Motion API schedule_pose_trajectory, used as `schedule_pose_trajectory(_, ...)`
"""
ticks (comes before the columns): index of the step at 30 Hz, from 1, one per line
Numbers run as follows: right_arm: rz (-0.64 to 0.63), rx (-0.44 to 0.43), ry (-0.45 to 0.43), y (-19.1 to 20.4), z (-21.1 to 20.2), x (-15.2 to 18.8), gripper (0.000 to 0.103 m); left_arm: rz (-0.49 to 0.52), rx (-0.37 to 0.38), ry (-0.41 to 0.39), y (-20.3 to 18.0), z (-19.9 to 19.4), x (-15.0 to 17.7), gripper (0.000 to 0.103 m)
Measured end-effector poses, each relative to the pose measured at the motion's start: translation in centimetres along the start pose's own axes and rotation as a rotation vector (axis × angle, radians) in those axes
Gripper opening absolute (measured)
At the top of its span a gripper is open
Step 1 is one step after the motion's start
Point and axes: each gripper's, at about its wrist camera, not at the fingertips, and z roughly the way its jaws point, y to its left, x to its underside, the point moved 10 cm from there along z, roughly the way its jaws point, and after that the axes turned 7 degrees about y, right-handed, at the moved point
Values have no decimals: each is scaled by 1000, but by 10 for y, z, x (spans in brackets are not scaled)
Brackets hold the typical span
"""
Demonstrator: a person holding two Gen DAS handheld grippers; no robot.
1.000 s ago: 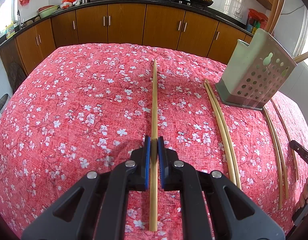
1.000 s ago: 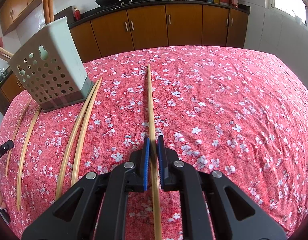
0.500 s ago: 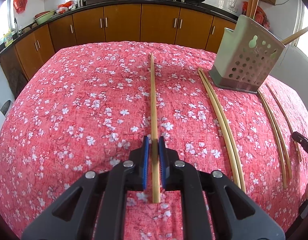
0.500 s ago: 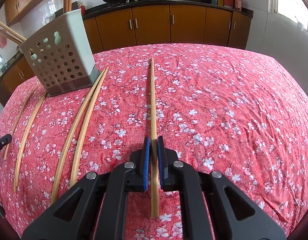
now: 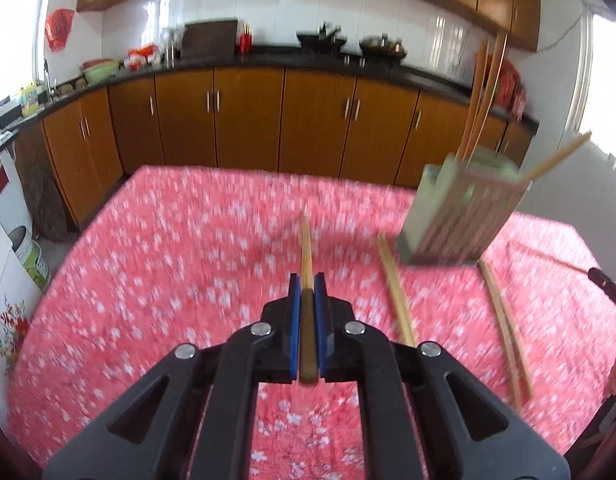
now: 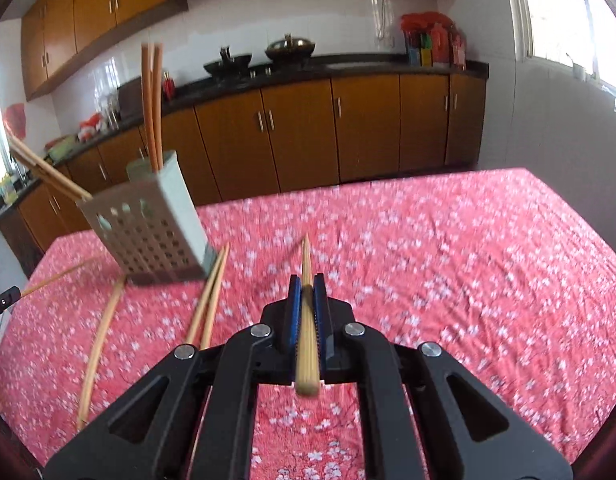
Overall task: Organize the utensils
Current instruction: 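Lift the held chopsticks with both tools up over the perforated holder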
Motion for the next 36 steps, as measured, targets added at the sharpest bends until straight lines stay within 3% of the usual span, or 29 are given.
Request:
schedule_pose_trajectory(4,13,-2,-75,-1,-20,-21,7,-15,18,-66,-4,-23,-25,8)
schedule_pose_trajectory(13,22,-13,-137,0,-32,-46,7,16,37,-148,-18,-54,-55,8)
schedule_pose_trajectory(26,41,-211,-286,43,-92,-100,7,102,139,-271,-80,-116,-94,8)
schedule_pose_trajectory(36,25,-272,-403,77,-114,-137,7,52,210,-443,-137,-146,-152,8)
